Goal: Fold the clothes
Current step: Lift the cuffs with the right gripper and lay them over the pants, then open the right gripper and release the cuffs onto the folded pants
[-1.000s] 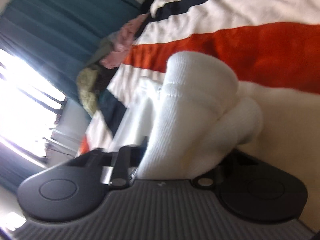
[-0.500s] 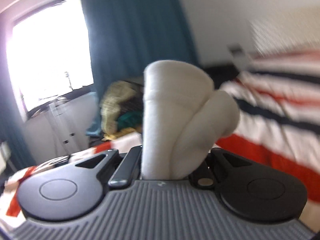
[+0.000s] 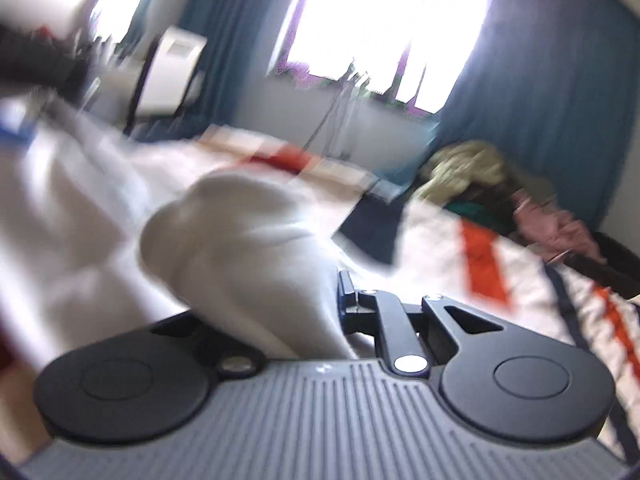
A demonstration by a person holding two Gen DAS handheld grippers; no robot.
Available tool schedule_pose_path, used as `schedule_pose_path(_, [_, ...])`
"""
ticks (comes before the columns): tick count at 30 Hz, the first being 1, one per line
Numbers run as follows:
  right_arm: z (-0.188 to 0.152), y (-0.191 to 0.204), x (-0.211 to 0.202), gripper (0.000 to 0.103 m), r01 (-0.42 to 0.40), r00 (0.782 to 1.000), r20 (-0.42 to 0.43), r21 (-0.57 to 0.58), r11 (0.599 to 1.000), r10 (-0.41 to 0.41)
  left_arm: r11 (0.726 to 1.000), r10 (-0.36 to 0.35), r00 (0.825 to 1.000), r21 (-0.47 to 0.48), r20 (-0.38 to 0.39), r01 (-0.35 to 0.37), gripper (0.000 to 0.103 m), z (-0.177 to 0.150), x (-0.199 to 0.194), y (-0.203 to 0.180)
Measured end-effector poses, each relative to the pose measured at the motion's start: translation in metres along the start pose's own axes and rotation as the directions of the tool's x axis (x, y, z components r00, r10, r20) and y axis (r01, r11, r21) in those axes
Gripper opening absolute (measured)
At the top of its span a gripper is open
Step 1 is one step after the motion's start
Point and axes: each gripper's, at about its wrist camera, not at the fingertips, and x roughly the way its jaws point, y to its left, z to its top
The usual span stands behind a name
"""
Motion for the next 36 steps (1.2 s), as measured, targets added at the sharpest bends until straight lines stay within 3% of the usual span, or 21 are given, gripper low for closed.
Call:
schedule_pose_path(3, [-0.003, 0.019, -0.002, 0.012, 0.007, 1.0, 0.008, -0.042, 0.999, -0.007, 1.0, -0.001, 1.0, -0.026, 0.003, 0.001, 0.08, 0.001, 0.002, 0.003])
schedule_pose_path(7, [0.031, 0.018, -0.004, 0.013, -0.039, 0.998, 0.053, -0.023, 0.999, 0.041, 0.998, -0.03, 1.0, -0.054, 0.002, 0.03, 0.08, 0.003, 0.008, 0.007])
schedule_pose_path(11, [0.025, 0.018, 0.008, 0.019, -0.124, 0.992, -0.021, -0.013, 0.992, 0.124, 0.996, -0.069, 0.997, -0.063, -0.019, 0.067, 0.08, 0.002, 0.013, 0.007])
schedule_pose_path(15, [0.024, 0.006, -0.002, 0.065, -0.254, 0.959, -0.1, 0.103, 0.962, 0.264, 0.992, -0.126, 0.991, -0.037, -0.038, 0.124, 0.08, -0.002, 0.013, 0.0])
schedule_pose_path(16, [0.025, 0.001, -0.005, 0.07, -0.279, 0.948, -0.116, 0.137, 0.95, 0.296, 0.991, -0.134, 0.99, -0.018, -0.039, 0.134, 0.08, -0.004, 0.011, -0.004])
schedule_pose_path(21, [0.031, -0.035, -0.046, 0.07, -0.408, 0.877, -0.154, 0.259, 0.875, 0.455, 0.977, -0.204, 0.976, 0.041, -0.072, 0.207, 0.08, -0.011, 0.006, -0.017])
schedule_pose_path(25, [0.036, -0.071, -0.08, 0.07, -0.356, 0.894, -0.165, 0.304, 0.884, 0.417, 0.936, -0.328, 0.932, 0.077, -0.152, 0.342, 0.08, -0.022, 0.0, -0.028])
schedule_pose_path(28, [0.027, -0.094, -0.088, 0.07, -0.274, 0.927, -0.146, 0.363, 0.891, 0.345, 0.902, -0.381, 0.899, 0.128, -0.214, 0.413, 0.08, -0.035, -0.008, -0.04])
schedule_pose_path(33, [0.005, -0.123, -0.08, 0.069, -0.129, 0.963, -0.15, 0.472, 0.872, 0.224, 0.902, -0.339, 0.897, 0.173, -0.284, 0.396, 0.079, -0.054, -0.014, -0.044])
schedule_pose_path(36, [-0.009, -0.141, -0.076, 0.06, -0.043, 0.976, -0.159, 0.533, 0.845, 0.149, 0.906, -0.333, 0.893, 0.158, -0.303, 0.392, 0.078, -0.058, -0.013, -0.043])
